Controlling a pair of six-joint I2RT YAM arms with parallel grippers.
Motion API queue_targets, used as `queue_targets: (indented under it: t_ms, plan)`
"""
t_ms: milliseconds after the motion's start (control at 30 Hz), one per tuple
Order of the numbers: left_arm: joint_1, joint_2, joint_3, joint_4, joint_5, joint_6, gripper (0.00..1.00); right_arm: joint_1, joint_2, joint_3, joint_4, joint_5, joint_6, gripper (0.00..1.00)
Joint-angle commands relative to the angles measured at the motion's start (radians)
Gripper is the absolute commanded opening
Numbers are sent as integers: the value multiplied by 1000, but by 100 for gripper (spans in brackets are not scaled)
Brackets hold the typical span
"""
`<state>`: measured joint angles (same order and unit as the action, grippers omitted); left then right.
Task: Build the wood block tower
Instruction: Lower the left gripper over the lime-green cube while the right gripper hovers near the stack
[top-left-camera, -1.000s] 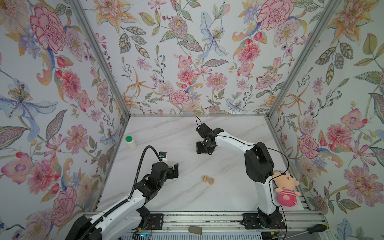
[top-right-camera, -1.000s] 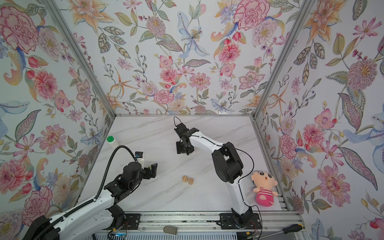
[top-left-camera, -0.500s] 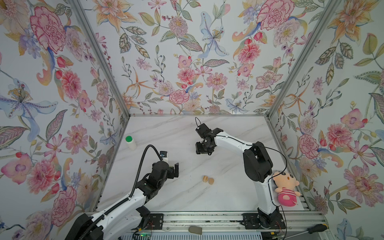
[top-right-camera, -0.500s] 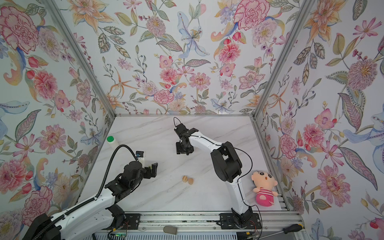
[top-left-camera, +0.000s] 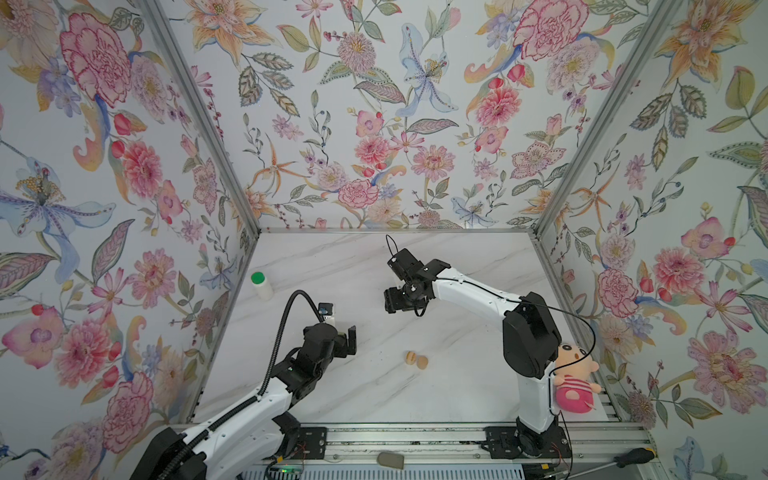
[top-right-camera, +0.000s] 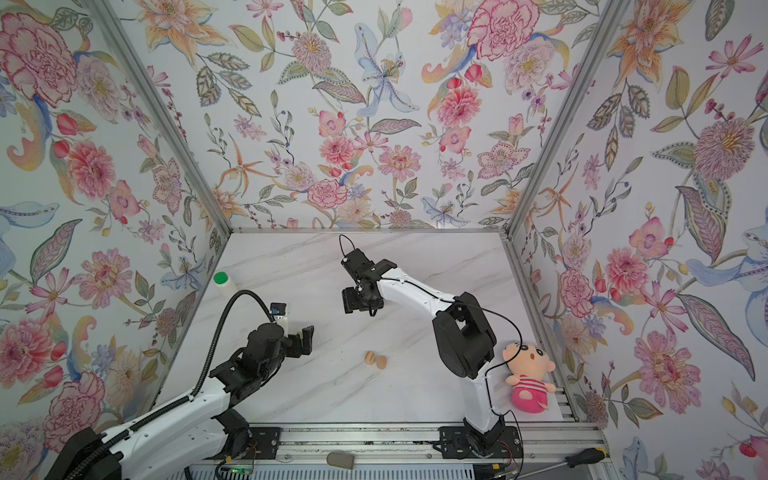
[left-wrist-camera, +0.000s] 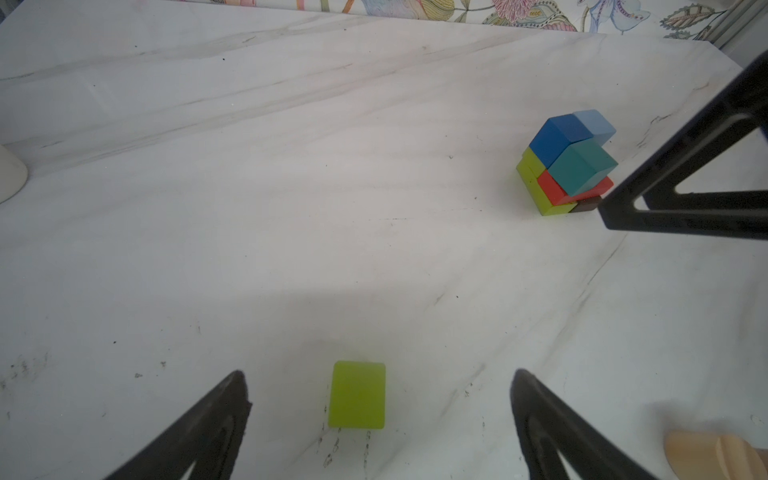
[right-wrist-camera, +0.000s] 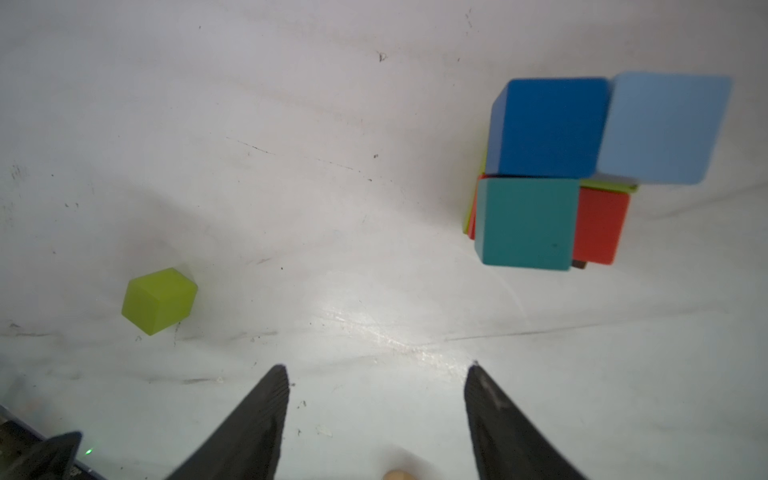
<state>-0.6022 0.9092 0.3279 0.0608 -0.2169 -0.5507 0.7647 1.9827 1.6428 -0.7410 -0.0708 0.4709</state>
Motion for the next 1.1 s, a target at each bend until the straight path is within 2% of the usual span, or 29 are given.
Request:
queue_targets:
  t_ms: [0, 167, 500, 833, 1067]
  plan:
    - [9, 30, -5, -9, -22, -12, 99, 8, -77, -48, -15, 37, -8, 76]
    - [9, 129, 23, 16, -12, -1, 99, 13, -181, -149, 6, 49, -11, 81]
    - [16, 318, 93, 53, -5, 24, 99, -2, -359, -342, 89, 26, -20, 82]
    - [20, 420, 143, 42, 1, 13, 97, -55, -424, -442, 153, -32, -34, 83]
    - [22, 433, 145, 34, 10, -7, 89, -78, -420, -459, 173, -56, -43, 83]
